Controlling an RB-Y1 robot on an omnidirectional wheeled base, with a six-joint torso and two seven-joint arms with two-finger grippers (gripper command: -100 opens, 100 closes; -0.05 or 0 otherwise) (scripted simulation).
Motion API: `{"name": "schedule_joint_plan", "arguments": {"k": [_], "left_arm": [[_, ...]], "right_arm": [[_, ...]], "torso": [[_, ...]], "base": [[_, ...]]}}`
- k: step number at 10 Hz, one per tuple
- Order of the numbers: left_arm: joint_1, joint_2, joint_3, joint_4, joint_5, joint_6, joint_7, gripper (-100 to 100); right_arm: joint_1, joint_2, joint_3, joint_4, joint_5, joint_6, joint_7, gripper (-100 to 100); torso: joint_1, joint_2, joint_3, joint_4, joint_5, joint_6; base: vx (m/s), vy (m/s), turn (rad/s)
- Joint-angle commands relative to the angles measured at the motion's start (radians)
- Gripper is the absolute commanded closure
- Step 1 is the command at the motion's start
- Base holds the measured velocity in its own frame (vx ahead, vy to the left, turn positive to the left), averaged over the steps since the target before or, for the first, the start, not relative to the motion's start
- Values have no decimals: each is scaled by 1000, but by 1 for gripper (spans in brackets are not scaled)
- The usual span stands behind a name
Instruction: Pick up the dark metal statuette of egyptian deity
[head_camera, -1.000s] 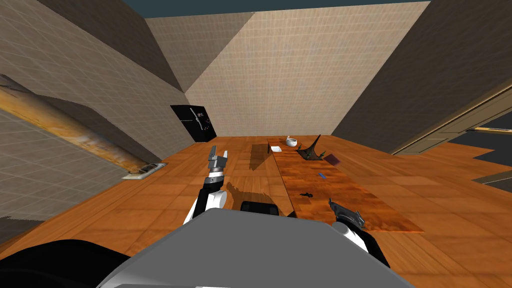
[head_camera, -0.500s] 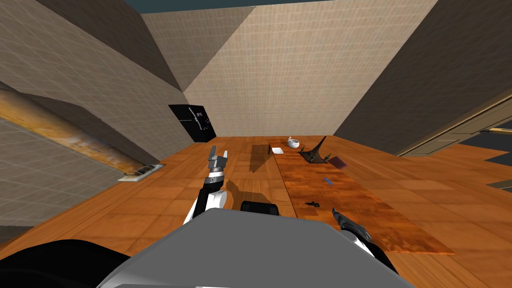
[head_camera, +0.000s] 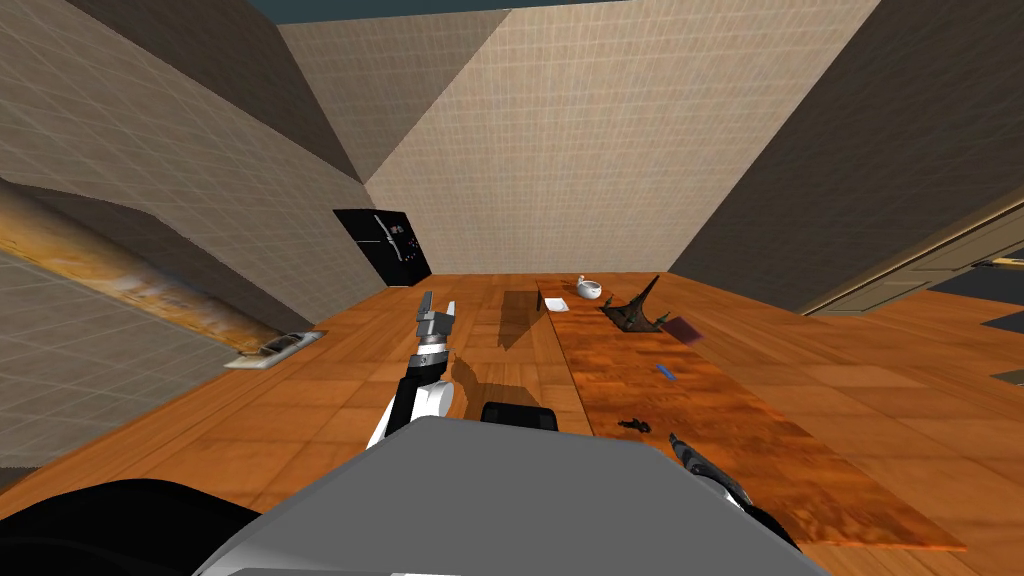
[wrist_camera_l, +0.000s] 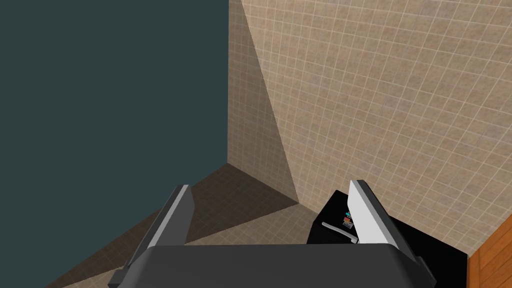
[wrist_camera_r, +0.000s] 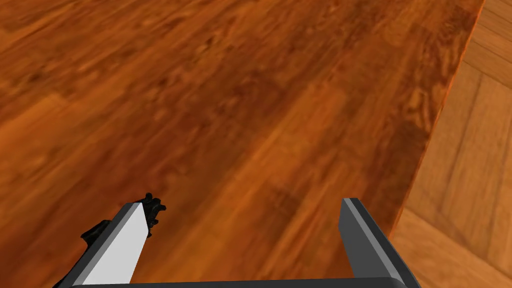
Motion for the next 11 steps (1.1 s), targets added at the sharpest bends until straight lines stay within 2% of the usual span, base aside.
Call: {"name": "schedule_joint_plan", "arguments": {"k": [1,2,4,5,7,8,9,11], "left_arm": [[0,0,0,0,0,0,0,0],[0,0,0,0,0,0,0,0],[0,0,0,0,0,0,0,0],[0,0,0,0,0,0,0,0],[0,0,0,0,0,0,0,0],[0,0,0,0,0,0,0,0],[0,0,0,0,0,0,0,0],[0,0,0,0,0,0,0,0]], "right_arm": [[-1,15,-28,-5,5,19,11,-100],[-7,9,-56,45,-13,58,-10,-100],[-7,9,-56,45,-13,64,-10,-100],[-11,3,-82,85,-29,108,-29,-100],[-11,3,-82,93,-29,108,-29,-100],[-15,-3,-107,137,-43,143,-46,-100],[-15,-3,-87,137,-43,149,-46,-100],[-15,-3,-90,137,-43,150,-46,-100]], "torso": [[0,0,0,0,0,0],[0,3,2,1,0,0],[0,0,0,0,0,0],[1,3,2,1,0,0],[0,1,0,0,0,0],[0,4,2,1,0,0],[0,1,1,0,0,0],[0,4,2,1,0,0]], "base": [[65,-6,2],[129,-27,-10],[97,5,1],[115,-3,-16],[89,0,-1],[116,-6,-21],[124,-9,-9],[27,-2,4]]}}
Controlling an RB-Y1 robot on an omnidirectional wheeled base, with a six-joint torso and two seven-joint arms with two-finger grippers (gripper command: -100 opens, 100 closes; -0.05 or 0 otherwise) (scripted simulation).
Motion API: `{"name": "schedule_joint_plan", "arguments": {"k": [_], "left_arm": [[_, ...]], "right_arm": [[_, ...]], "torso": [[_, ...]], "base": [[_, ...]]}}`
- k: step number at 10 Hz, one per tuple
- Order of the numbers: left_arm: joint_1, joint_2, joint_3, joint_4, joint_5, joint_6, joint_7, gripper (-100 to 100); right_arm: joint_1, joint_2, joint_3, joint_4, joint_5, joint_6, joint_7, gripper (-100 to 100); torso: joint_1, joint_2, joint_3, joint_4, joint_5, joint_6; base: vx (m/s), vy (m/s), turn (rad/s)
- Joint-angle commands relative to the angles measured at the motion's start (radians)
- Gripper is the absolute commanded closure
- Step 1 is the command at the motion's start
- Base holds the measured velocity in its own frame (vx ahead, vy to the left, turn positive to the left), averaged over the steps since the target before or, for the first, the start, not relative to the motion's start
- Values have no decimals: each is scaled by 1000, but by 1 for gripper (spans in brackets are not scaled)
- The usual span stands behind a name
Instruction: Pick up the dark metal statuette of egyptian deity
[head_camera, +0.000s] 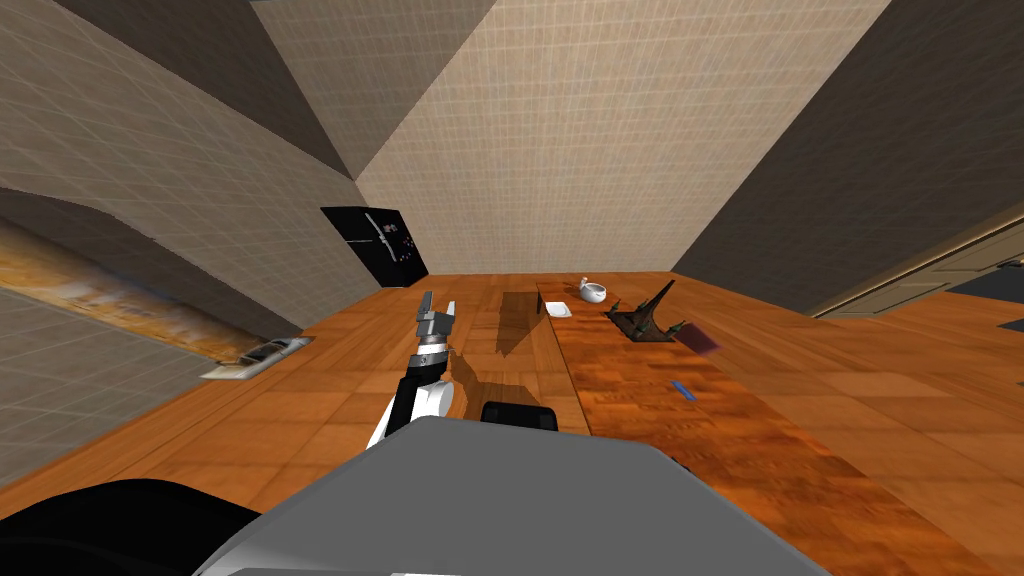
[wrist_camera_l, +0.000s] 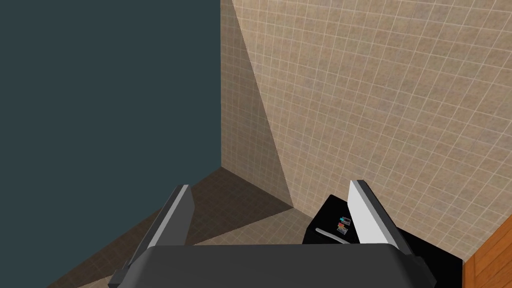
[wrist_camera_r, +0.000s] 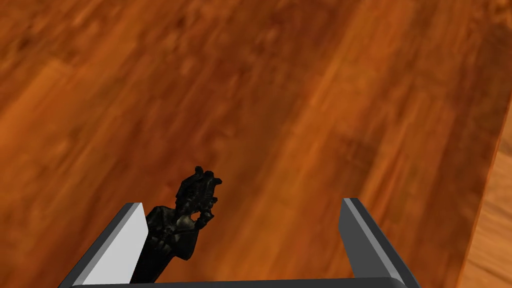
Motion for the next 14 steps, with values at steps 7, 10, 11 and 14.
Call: {"name": "schedule_joint_plan", "arguments": {"k": [7,10,11,14], "left_arm": [[0,0,0,0,0,0,0,0],[0,0,0,0,0,0,0,0],[0,0,0,0,0,0,0,0],[0,0,0,0,0,0,0,0]], "right_arm": [[-8,-2,-83,71,-8,87,-21,-100],[-9,-5,-101,104,-17,120,-32,-100],[-10,-8,-118,133,-25,150,-42,-100],[-10,-10,-131,158,-25,176,-49,-100]], "torso": [[-1,-5,-3,-1,0,0],[-1,-4,-2,-1,0,0],[-1,-2,-1,0,0,0],[-1,-4,-2,-1,0,0]], "base": [[71,-6,-9],[71,-7,-12],[75,-6,-24],[79,-13,-15]]}}
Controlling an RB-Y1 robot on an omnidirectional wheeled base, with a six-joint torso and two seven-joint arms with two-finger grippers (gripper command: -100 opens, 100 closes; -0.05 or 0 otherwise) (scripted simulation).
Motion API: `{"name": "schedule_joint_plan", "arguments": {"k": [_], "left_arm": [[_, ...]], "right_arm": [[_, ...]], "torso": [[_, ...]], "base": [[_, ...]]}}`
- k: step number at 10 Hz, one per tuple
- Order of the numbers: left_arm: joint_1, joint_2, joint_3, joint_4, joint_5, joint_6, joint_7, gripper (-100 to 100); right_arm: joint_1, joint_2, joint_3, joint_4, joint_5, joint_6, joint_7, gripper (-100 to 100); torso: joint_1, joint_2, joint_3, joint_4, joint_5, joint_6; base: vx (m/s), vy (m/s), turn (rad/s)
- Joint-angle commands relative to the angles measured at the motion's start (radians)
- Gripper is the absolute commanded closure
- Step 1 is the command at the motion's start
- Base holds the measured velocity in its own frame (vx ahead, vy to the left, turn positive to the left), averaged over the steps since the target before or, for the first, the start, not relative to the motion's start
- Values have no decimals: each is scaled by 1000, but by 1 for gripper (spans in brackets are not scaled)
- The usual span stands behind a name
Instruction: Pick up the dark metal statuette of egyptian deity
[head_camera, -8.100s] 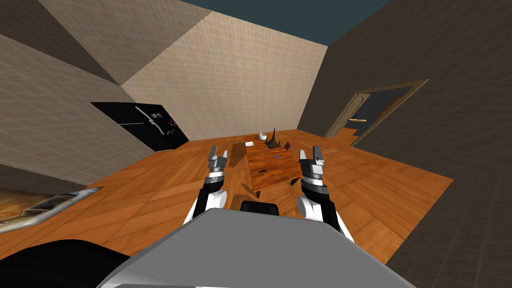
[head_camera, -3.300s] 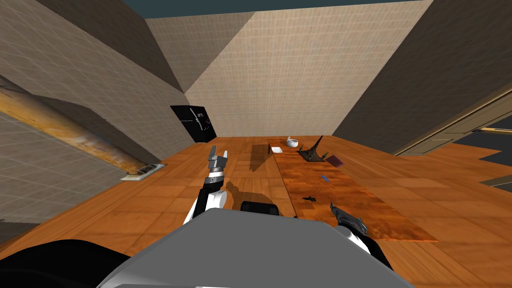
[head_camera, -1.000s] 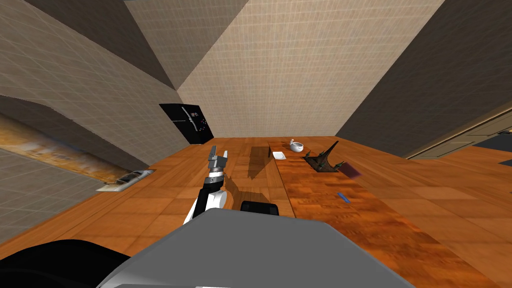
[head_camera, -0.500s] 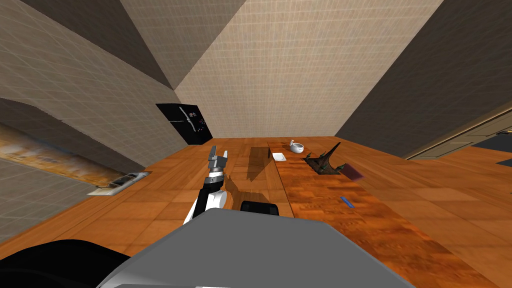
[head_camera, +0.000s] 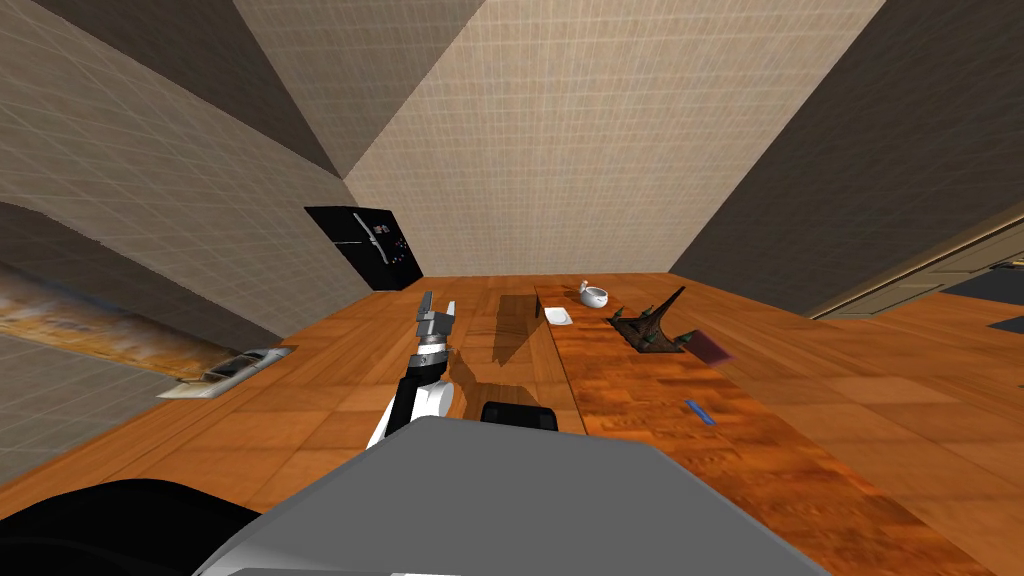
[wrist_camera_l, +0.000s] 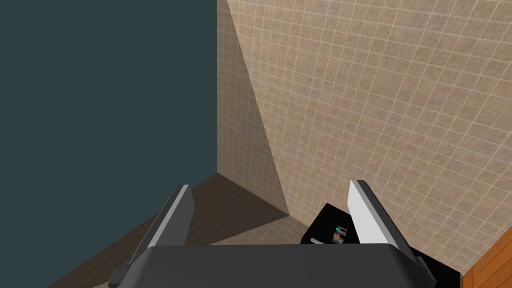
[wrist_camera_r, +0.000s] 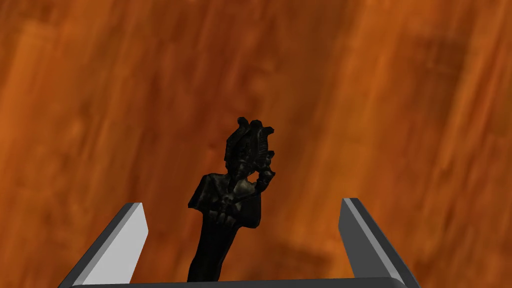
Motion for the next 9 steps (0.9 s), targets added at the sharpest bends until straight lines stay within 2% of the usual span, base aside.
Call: {"name": "schedule_joint_plan", "arguments": {"k": [1,2,4,5,6,7,8,9], "left_arm": [[0,0,0,0,0,0,0,0],[0,0,0,0,0,0,0,0],[0,0,0,0,0,0,0,0],[0,0,0,0,0,0,0,0],[0,0,0,0,0,0,0,0],[0,0,0,0,0,0,0,0],[0,0,0,0,0,0,0,0],[0,0,0,0,0,0,0,0]], "right_arm": [[-2,-7,6,18,-38,-2,28,-100],[-1,-8,-14,54,-45,36,18,-100],[2,-8,-12,49,-53,31,18,-100],[1,-9,-11,56,-62,30,33,0],[-13,17,-7,60,-56,1,39,-100],[-13,17,-7,37,0,1,-11,-100],[-13,17,-7,60,-21,1,-11,-100],[-13,17,-7,60,-28,1,3,-100]], "torso": [[0,0,0,0,0,0],[0,2,1,0,0,0],[0,-1,-1,0,0,0],[1,1,1,0,0,0],[1,3,2,1,0,0],[-2,5,3,1,0,0],[-4,6,3,1,-1,0],[-2,5,3,1,-1,0]], "base": [[33,-7,4],[91,-21,-43],[74,-7,-11],[8,-1,1],[-4,-60,-51],[-17,-77,-20],[-6,-43,14],[4,-10,1]]}}
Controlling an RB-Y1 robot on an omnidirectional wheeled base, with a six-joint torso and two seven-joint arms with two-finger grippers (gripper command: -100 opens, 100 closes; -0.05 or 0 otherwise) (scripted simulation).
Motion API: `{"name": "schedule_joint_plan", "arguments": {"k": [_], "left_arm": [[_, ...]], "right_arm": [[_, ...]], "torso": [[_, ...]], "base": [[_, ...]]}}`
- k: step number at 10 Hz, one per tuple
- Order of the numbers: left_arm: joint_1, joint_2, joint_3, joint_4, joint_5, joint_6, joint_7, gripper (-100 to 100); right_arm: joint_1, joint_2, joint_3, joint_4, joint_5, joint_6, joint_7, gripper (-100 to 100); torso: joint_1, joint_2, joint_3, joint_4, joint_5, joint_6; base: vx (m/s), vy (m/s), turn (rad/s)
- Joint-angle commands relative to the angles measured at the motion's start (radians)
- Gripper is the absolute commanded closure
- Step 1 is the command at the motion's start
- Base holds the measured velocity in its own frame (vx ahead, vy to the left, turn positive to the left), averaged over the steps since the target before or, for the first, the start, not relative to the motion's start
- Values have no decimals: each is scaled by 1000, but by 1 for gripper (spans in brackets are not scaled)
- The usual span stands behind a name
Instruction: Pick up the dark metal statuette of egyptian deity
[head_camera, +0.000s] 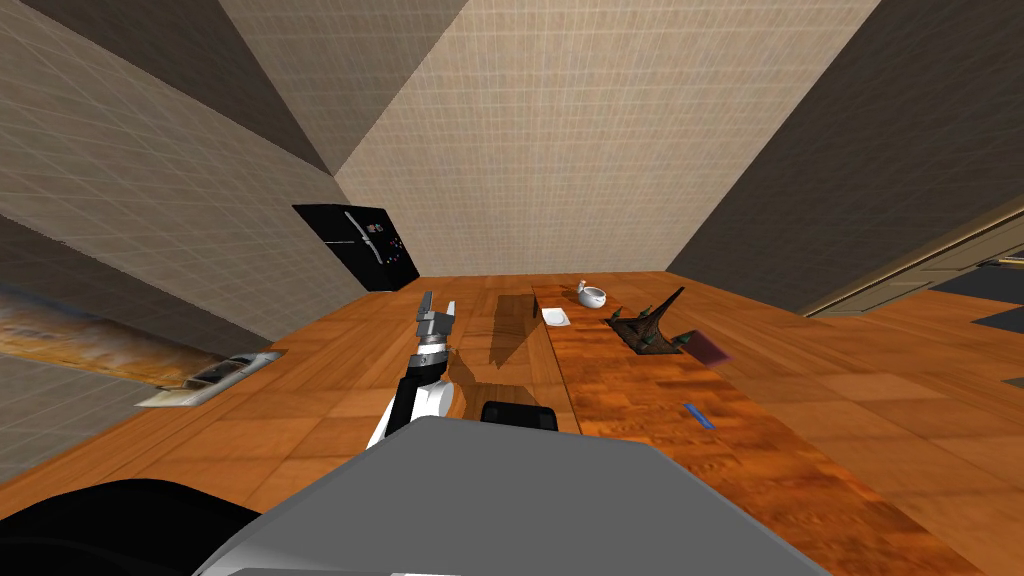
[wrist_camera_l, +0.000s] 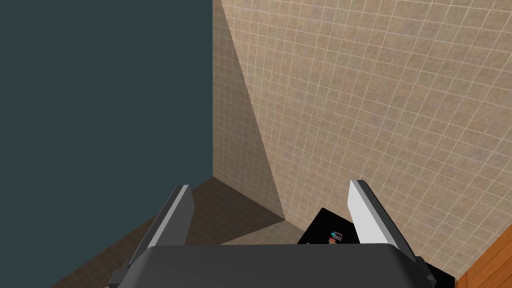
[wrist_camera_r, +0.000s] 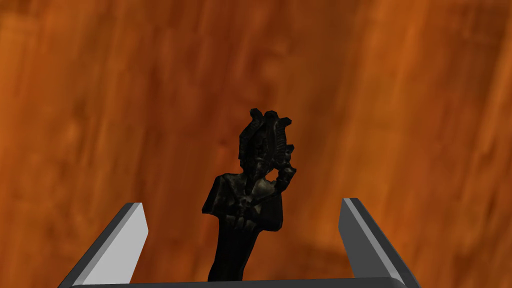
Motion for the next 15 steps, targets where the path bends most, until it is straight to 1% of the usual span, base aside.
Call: {"name": "schedule_joint_plan", "arguments": {"k": [1,2,3,4,5,6,7,8,9,10,14,15], "left_arm": [[0,0,0,0,0,0,0,0],[0,0,0,0,0,0,0,0],[0,0,0,0,0,0,0,0],[0,0,0,0,0,0,0,0],[0,0,0,0,0,0,0,0],[0,0,0,0,0,0,0,0],[0,0,0,0,0,0,0,0],[0,0,0,0,0,0,0,0],[0,0,0,0,0,0,0,0],[0,0,0,0,0,0,0,0],[0,0,0,0,0,0,0,0],[0,0,0,0,0,0,0,0]], "right_arm": [[-4,-5,2,17,-50,-5,50,-100],[-4,-5,2,17,-57,-5,68,-100],[-17,20,6,23,-52,-35,76,-100],[-26,38,9,27,-48,-55,82,-100],[-26,38,9,27,-15,-55,62,-100],[-26,38,9,27,4,-55,39,-100],[-26,38,9,27,-28,-55,67,-100],[-26,38,9,27,-48,-55,82,-100],[-26,38,9,26,-34,-54,68,-100],[-26,38,9,27,-38,-55,74,100],[-26,38,9,26,-38,-56,74,100],[-26,38,9,26,-38,-55,74,0]], "torso": [[0,0,0,0,0,0],[1,0,0,0,0,0],[2,0,0,0,0,0],[-2,1,0,0,0,0],[-5,0,0,0,-1,0],[-4,0,0,0,-1,0],[-2,0,0,0,0,0],[0,0,0,0,0,0],[1,0,0,0,0,0],[1,0,0,0,0,0],[0,0,0,0,-1,0],[-1,0,0,0,-1,0]], "base": [[4,7,-4],[2,9,-1],[-13,-55,-56],[-1,-108,-49],[-2,-86,0],[-7,-40,10],[-4,-7,-1],[-1,8,-4],[0,0,0],[0,0,0],[0,0,0],[0,0,0]]}}
